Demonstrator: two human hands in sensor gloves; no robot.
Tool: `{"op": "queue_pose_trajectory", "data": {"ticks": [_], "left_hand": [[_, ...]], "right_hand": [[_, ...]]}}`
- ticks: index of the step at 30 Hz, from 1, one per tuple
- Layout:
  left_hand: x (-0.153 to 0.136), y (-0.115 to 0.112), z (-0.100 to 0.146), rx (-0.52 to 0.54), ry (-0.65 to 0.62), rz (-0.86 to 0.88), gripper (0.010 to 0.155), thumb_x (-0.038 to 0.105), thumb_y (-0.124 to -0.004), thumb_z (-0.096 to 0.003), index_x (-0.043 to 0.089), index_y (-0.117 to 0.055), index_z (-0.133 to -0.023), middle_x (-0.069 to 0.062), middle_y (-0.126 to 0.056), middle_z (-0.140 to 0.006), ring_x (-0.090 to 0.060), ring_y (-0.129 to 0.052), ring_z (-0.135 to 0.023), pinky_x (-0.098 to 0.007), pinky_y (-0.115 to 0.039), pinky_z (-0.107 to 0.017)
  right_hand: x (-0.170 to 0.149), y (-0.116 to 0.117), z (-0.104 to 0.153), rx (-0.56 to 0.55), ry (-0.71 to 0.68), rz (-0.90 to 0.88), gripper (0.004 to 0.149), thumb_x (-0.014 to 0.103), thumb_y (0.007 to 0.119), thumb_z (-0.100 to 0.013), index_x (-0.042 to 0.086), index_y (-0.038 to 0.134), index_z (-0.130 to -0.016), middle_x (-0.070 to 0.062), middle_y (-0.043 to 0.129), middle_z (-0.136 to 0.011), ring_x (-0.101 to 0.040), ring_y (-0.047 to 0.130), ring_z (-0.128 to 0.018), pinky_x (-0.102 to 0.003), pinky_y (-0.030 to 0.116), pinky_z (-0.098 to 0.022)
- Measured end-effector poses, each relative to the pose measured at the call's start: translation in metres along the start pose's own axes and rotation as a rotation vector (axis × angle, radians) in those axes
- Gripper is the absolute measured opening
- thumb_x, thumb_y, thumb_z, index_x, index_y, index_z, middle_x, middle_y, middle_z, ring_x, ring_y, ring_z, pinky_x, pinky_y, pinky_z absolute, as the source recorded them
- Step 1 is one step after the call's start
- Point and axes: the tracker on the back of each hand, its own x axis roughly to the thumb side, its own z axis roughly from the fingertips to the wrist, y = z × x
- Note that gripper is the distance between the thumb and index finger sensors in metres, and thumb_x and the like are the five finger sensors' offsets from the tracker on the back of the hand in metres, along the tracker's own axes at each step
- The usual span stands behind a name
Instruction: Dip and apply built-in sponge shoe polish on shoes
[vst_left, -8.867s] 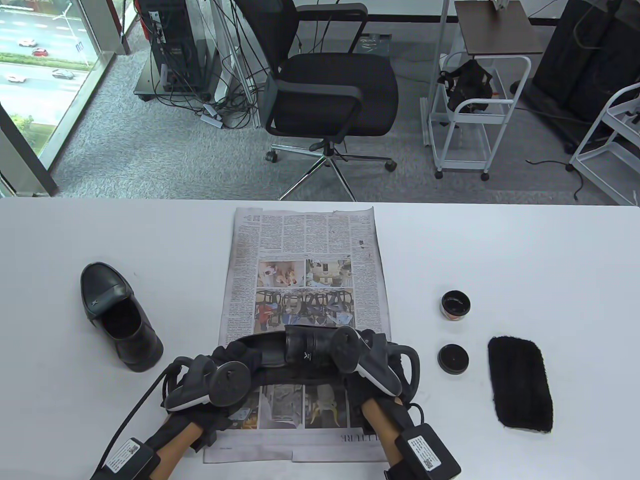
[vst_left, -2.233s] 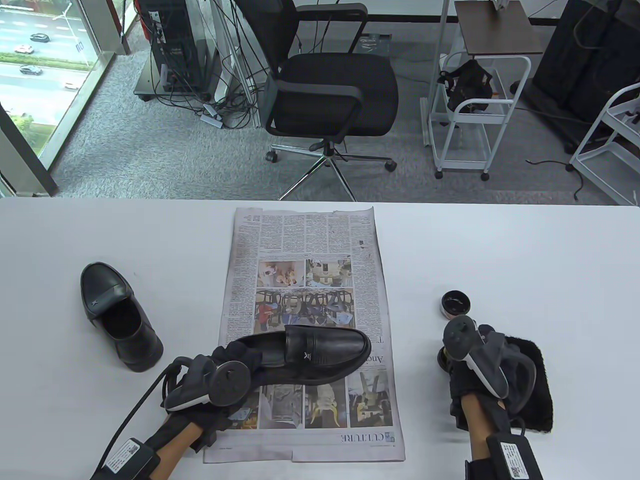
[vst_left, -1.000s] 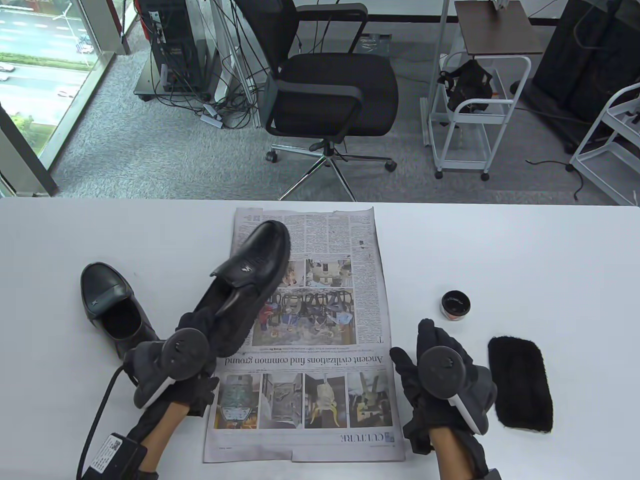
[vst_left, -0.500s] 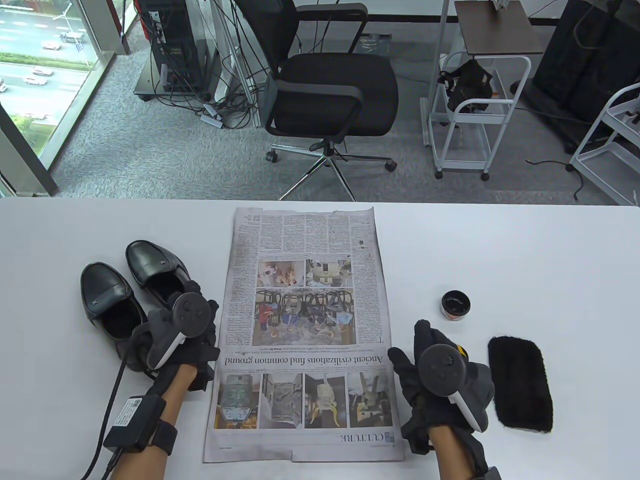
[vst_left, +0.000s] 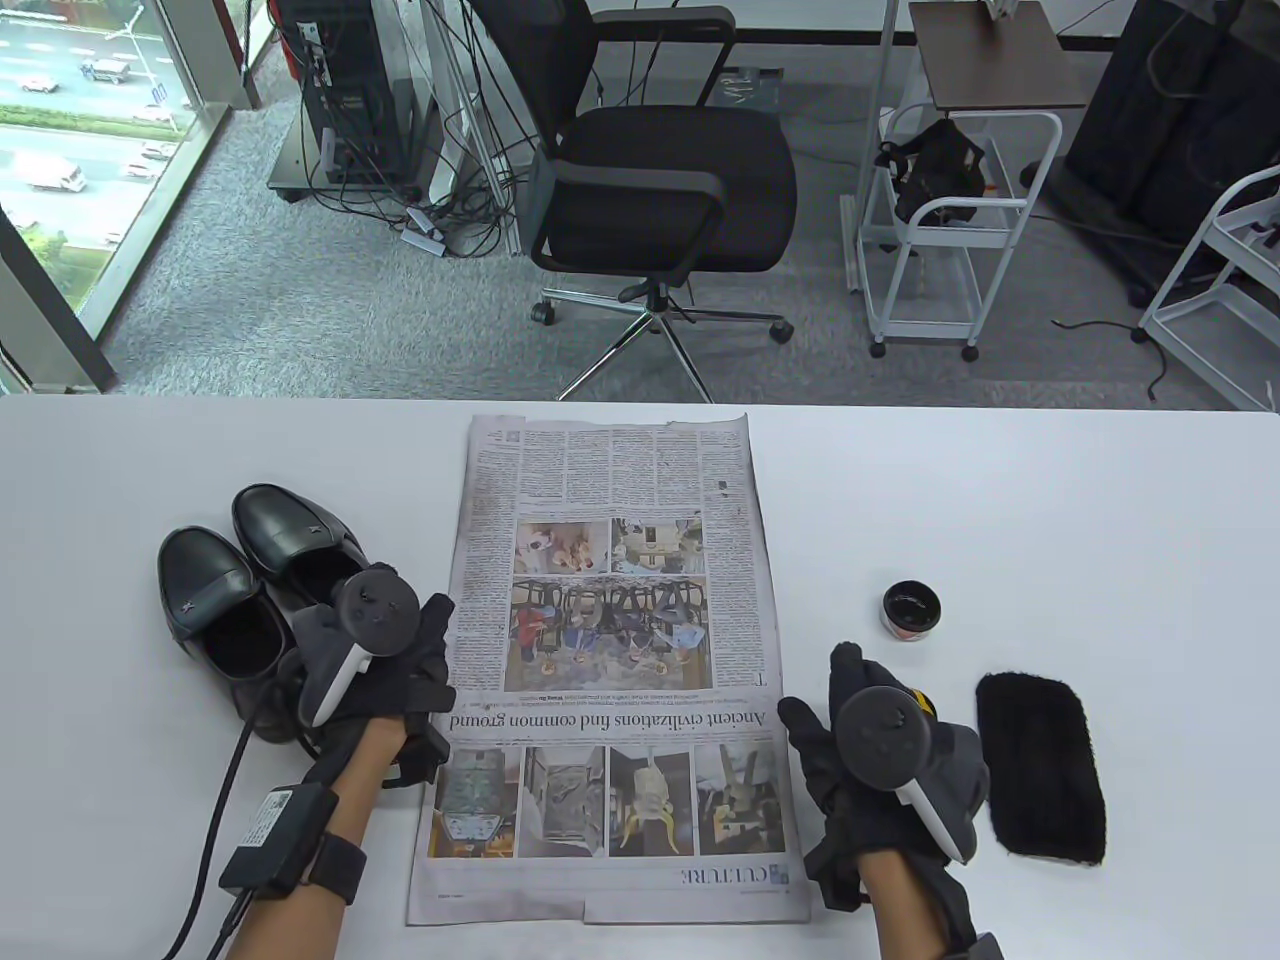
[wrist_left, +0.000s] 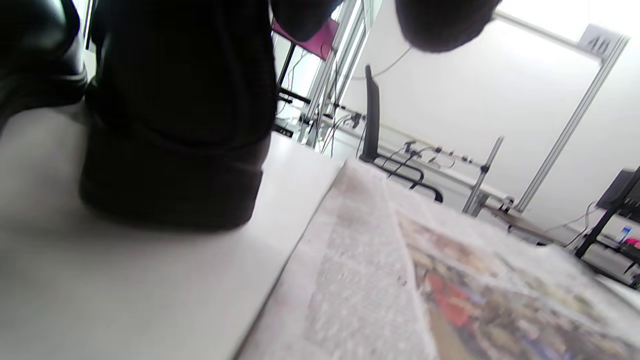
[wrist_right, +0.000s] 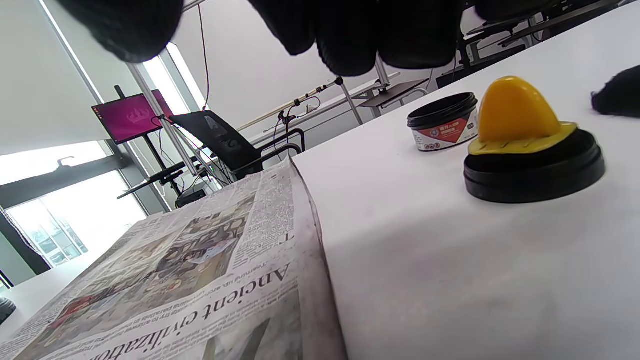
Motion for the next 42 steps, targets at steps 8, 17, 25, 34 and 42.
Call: {"op": "queue_pose_trajectory", "data": {"ticks": [8, 17, 25, 34, 42], "left_hand": [[-0.036, 0.062, 0.029, 0.117, 0.122, -0.161, 0.072, 0.051, -0.062, -0.0618, -0.002, -0.057, -0.111, -0.040, -0.053, -0.108, -0.028, -0.107, -0.043, -0.037, -0.096, -0.027], [-0.097, 0.027, 0.025, 0.092, 0.223, -0.083, 0.057, 0.043, -0.073, -0.0582, -0.001, -0.083, -0.094, -0.023, -0.093, -0.073, -0.019, -0.112, -0.026, -0.029, -0.100, -0.015], [-0.104, 0.068, 0.041, 0.231, 0.281, 0.016, 0.048, 0.034, -0.066, -0.0586, 0.000, -0.078, -0.091, -0.016, -0.085, -0.074, -0.013, -0.109, -0.032, -0.025, -0.101, -0.022], [-0.062, 0.103, 0.077, 0.537, -0.098, 0.001, 0.052, 0.060, -0.077, -0.0533, 0.015, -0.084, -0.079, -0.007, -0.089, -0.069, -0.014, -0.111, -0.030, -0.030, -0.104, -0.022], [0.002, 0.086, 0.094, 0.527, -0.475, -0.125, 0.036, 0.048, -0.084, -0.0458, 0.026, -0.091, -0.074, 0.003, -0.092, -0.081, -0.023, -0.113, -0.045, -0.040, -0.102, -0.038]], "right_hand": [[0.000, 0.001, 0.000, 0.018, 0.004, 0.015, 0.075, 0.053, 0.067, -0.046, 0.010, 0.051, -0.106, -0.026, 0.062, -0.105, -0.057, 0.066, -0.091, -0.076, 0.053, -0.064], [-0.004, 0.004, -0.001, 0.025, 0.016, 0.002, 0.074, 0.052, 0.068, -0.046, 0.010, 0.053, -0.105, -0.025, 0.064, -0.104, -0.057, 0.068, -0.091, -0.076, 0.054, -0.063], [-0.009, 0.001, -0.002, 0.012, 0.042, -0.006, 0.073, 0.051, 0.068, -0.046, 0.010, 0.053, -0.105, -0.026, 0.063, -0.105, -0.057, 0.067, -0.091, -0.076, 0.053, -0.064], [-0.012, -0.002, -0.002, -0.001, 0.056, -0.022, 0.073, 0.050, 0.069, -0.046, 0.010, 0.054, -0.105, -0.025, 0.064, -0.104, -0.057, 0.067, -0.091, -0.076, 0.053, -0.064], [-0.013, -0.001, -0.003, 0.002, 0.054, -0.005, 0.073, 0.050, 0.068, -0.047, 0.009, 0.054, -0.105, -0.026, 0.063, -0.104, -0.057, 0.067, -0.091, -0.076, 0.053, -0.063]]}}
